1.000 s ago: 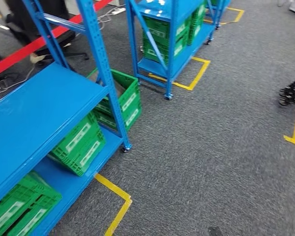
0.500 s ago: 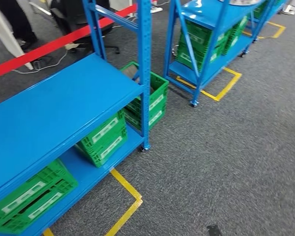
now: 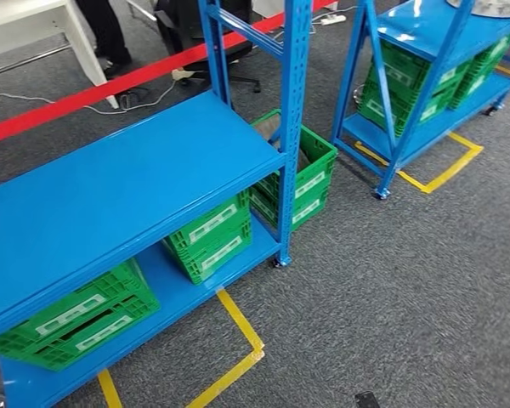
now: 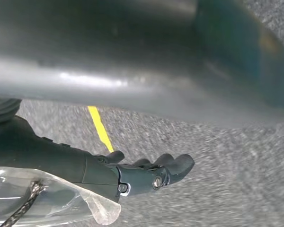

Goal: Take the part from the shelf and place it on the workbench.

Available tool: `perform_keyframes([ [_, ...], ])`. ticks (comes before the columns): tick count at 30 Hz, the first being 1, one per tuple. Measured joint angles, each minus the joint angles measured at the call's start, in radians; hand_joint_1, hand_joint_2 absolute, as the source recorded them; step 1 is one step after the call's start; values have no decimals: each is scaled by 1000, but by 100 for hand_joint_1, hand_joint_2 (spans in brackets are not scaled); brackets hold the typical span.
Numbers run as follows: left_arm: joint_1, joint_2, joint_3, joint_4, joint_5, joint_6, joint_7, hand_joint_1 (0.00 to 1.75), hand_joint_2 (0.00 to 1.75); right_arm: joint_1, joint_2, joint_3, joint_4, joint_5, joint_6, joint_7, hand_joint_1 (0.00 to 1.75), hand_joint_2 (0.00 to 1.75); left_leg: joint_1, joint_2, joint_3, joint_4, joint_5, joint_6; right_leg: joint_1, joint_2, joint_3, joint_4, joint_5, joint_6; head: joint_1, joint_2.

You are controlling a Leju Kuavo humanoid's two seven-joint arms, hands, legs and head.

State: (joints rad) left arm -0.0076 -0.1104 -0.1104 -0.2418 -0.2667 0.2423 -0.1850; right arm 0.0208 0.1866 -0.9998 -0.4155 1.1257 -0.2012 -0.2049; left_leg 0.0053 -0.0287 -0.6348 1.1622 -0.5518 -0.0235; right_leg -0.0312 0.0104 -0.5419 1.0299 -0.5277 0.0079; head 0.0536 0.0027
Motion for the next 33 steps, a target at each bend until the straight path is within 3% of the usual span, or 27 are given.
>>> perform_keyframes([
  [2, -3, 0, 0, -1, 0, 0, 0, 0, 0, 3, 1, 1, -1, 0, 0, 0, 0, 0, 2, 19, -63, 127, -50, -4, 3, -34, 2, 0, -5, -5, -1, 0],
  [3, -1, 0, 0, -1, 0, 0, 0, 0, 0, 3, 2, 2, -1, 0, 0, 0, 0, 0, 3, 22, -77, 154, -50, -4, 4, -50, 4, 0, -7, -6, -2, 0],
  [4, 1, 0, -1, -1, 0, 0, 0, 0, 0, 3, 4, 2, -2, 0, 0, 0, 0, 0, 3, 24, -70, 141, -30, -2, 5, -63, 7, 0, -9, -6, -1, 0],
  [5, 3, 0, -1, -1, 0, 0, 0, 0, 0, 2, 5, 3, -2, 0, 0, 0, 0, 0, 2, 29, -45, 91, 4, 1, 6, -75, 11, 0, -11, -6, -2, 0],
  [7, 4, 2, -1, -1, 0, 3, 0, 0, 0, 0, 8, 6, -3, 0, 2, -1, 0, 0, -8, 79, 23, -47, 64, 17, 10, -97, 18, 0, -19, 0, -2, 0],
  [9, 1, 4, -1, -2, 1, 9, 0, 0, 0, -1, 9, 9, -3, -1, 4, -2, 0, 0, -21, 122, 56, -121, 77, 33, 14, -121, 24, -1, -25, 10, -3, 0],
  [11, 3, 5, 0, -3, 4, 14, 0, 0, 0, -4, 11, 13, -2, -1, 7, -2, 0, 0, -24, 106, 56, -131, 74, 42, 17, -147, 34, -7, -28, 19, -4, 0],
  [12, 7, 6, 0, -3, 6, 16, 0, 0, 0, -7, 11, 16, -2, -1, 8, -2, 0, 0, -21, 93, 58, -137, 77, 47, 17, -140, 36, -6, -33, 24, -2, 0],
  [14, 11, 8, 0, -3, 8, 17, 0, 0, 0, -12, 12, 21, -2, -1, 9, -3, 0, 0, -14, 66, 65, -150, 84, 57, 14, -86, 17, 43, -68, 31, 3, 0],
  [16, 9, 8, 0, -4, 8, 16, 0, 0, 0, -11, 12, 22, 0, -2, 8, -3, 0, 0, -11, 37, 65, -152, 86, 64, 12, -28, -44, 166, -126, 33, 7, 0],
  [17, 8, 8, 0, -4, 9, 16, 0, 0, 0, -10, 12, 22, 2, -3, 8, -2, 0, 0, -12, 21, 65, -152, 86, 66, 12, -18, -77, 226, -146, 33, 8, 0],
  [18, 8, 7, 0, -4, 9, 15, 0, 0, 0, -9, 12, 22, 4, -4, 7, -2, 0, 0, -12, 6, 66, -151, 85, 66, 13, -14, -101, 260, -148, 33, 8, 0],
  [19, 9, 7, 0, -4, 10, 15, 0, 0, 0, -8, 12, 22, 5, -4, 5, -3, 0, 0, -12, -10, 68, -150, 84, 66, 13, -12, -107, 256, -127, 32, 8, 0],
  [20, 11, 7, 0, -4, 10, 15, 0, 0, 0, -9, 12, 23, 6, -5, 4, -3, 0, 0, -12, -26, 70, -148, 83, 64, 12, -8, -95, 214, -89, 31, 7, 0],
  [22, 11, 7, 0, -4, 11, 14, 0, 0, 0, -11, 12, 24, 7, -5, 1, -4, 0, 0, -12, -54, 72, -142, 78, 56, 8, 31, -46, 82, -15, 29, 7, 0],
  [24, 10, 7, 0, -4, 11, 13, -1, 0, 0, -13, 12, 25, 11, -7, -2, -4, 0, 0, -10, -77, 66, -136, 75, 46, 5, 74, -12, 11, 4, 26, 6, 0],
  [25, 10, 7, 0, -4, 12, 13, -1, 0, 0, -13, 12, 25, 13, -8, -3, -5, 0, 0, -8, -88, 62, -135, 77, 40, 6, 80, -7, 7, 0, 23, 6, 0],
  [27, 13, 8, 0, -4, 13, 13, -3, 0, 0, -14, 12, 26, 15, -13, -6, -6, 0, 0, -3, -103, 58, -134, 78, 27, 8, 59, 1, 0, 3, 12, 5, 0],
  [28, 14, 9, 0, -5, 13, 14, -4, 0, 0, -15, 11, 26, 15, -15, -7, -7, 0, 0, -4, -90, 53, -123, 71, 22, 7, 47, 4, -4, 4, 5, 3, 0],
  [29, 14, 9, 0, -5, 14, 14, -4, 0, 0, -16, 11, 26, 15, -16, -8, -8, 0, 0, -5, -65, 39, -93, 54, 16, 5, 32, 8, -8, 5, -2, 0, 0],
  [31, 11, 9, 0, -6, 14, 14, -6, 0, 0, -15, 10, 26, 17, -16, -8, -10, 0, 0, -4, -4, -18, 23, -2, 7, 8, 1, 14, -10, 1, -11, -6, 0],
  [33, 10, 9, 0, -7, 14, 14, -8, 0, 0, -14, 10, 26, 20, -17, -7, -10, 0, 0, 0, 19, -73, 131, -37, 2, 11, -33, 19, -10, -5, -14, -6, 0],
])
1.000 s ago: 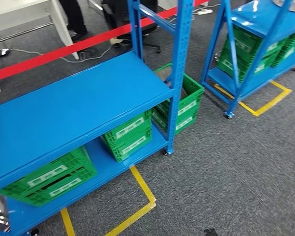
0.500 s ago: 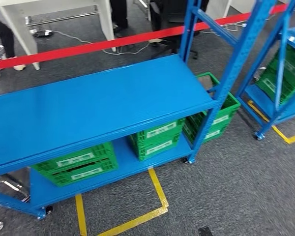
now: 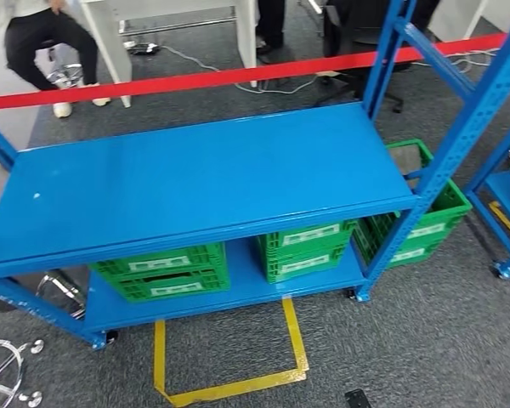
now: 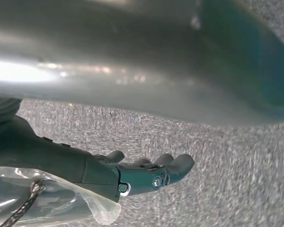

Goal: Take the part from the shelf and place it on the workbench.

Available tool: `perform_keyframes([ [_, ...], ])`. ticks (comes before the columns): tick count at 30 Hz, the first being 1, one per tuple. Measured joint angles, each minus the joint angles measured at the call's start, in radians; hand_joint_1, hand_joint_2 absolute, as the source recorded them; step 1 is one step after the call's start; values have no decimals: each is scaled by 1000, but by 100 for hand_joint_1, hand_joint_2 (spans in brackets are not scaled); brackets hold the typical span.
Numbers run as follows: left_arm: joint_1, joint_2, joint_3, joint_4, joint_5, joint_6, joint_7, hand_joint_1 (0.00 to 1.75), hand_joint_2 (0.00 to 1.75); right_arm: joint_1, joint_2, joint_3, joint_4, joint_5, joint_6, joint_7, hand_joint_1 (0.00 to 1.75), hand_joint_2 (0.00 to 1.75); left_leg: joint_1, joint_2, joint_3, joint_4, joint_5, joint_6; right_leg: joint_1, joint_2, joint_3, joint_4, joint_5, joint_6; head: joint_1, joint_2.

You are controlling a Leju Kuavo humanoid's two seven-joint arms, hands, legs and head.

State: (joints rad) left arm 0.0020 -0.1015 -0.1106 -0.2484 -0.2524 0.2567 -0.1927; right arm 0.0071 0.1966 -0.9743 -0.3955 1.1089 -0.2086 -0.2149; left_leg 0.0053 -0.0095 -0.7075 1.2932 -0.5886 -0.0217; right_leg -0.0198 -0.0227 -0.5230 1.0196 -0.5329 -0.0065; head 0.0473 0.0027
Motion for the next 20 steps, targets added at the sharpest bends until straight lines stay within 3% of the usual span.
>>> perform_keyframes([
  [1, 2, 0, 0, 0, 0, 0, 0, 0, 0, 0, 0, 0, 1, 0, 0, 0, 0, 0, 1, 4, -5, 8, 10, 0, 1, -15, 3, 0, -3, 0, 0, 0],
  [2, 4, 0, 0, 0, 0, 0, 0, 0, 0, -1, 0, 0, 2, 0, 0, 0, 0, 0, 1, 7, 11, -25, 38, 1, 1, -27, 7, 0, -6, 0, 0, 0],
  [3, 6, 0, 0, 0, 0, 0, 0, 0, 0, -2, 0, 0, 2, 0, 0, 0, 0, 0, 0, 16, 43, -90, 76, 6, 2, -39, 12, 0, -10, 1, 0, 0],
  [4, 5, 0, 0, 0, 0, 0, 0, 0, 0, -3, 0, 0, 3, 0, 0, 0, 0, 0, -4, 39, 79, -159, 104, 13, 3, -51, 15, -1, -13, 4, 0, 0],
  [6, 2, 1, 0, -2, 0, 1, -2, 0, 0, -4, 0, 0, 4, -2, 0, -1, 0, 0, -17, 80, 125, -252, 124, 29, 7, -72, 19, -2, -22, 13, 1, 0],
  [7, 1, 2, 0, -2, 0, 2, -2, 0, 0, -4, 0, 0, 5, -4, 0, -3, 0, 0, -22, 89, 130, -264, 118, 35, 8, -83, 20, -5, -25, 19, 1, 0],
  [9, 3, 2, 0, -4, 0, 4, -4, 0, 87, -6, -1, 0, 7, -13, 4, -11, 0, 0, -20, 71, 133, -274, 121, 43, 9, -98, 31, -13, -30, 28, 2, 0],
  [10, 6, 2, 0, -4, -1, 6, -4, 0, 131, -7, -1, 0, 9, -19, 6, -15, 0, 0, -19, 63, 138, -280, 124, 45, 9, -88, 35, -14, -33, 32, 2, 0],
  [11, 7, 2, 0, -4, -2, 9, -4, 0, 175, -8, -2, 0, 11, -25, 9, -19, 0, 44, -17, 57, 143, -286, 127, 46, 9, -74, 38, -18, -29, 26, 4, 0],
  [13, 8, 1, -1, -6, -6, 16, -4, 0, 175, -10, -6, -1, 16, -36, 13, -20, 0, 131, -18, 46, 149, -288, 127, 43, 9, -45, 44, -27, -27, 14, 8, 0],
  [14, 9, 0, -1, -7, -7, 20, -4, 0, 175, -11, -7, -1, 19, -43, 17, -19, 0, 175, -18, 42, 149, -287, 124, 42, 9, -44, 49, -34, -24, 10, 9, 0],
  [16, 12, -1, -1, -9, -2, 23, -1, 0, 175, -11, -11, 6, 24, -71, 29, -17, 0, 175, -19, 38, 150, -286, 120, 43, 7, -44, 55, -39, -26, 22, 9, 0],
  [20, 20, 4, 0, -16, 20, 9, 12, 0, 0, -1, -24, 56, 29, -150, 51, -6, 0, 0, -19, 38, 150, -285, 117, 46, 7, -43, 56, -42, -25, 26, 9, 0],
])
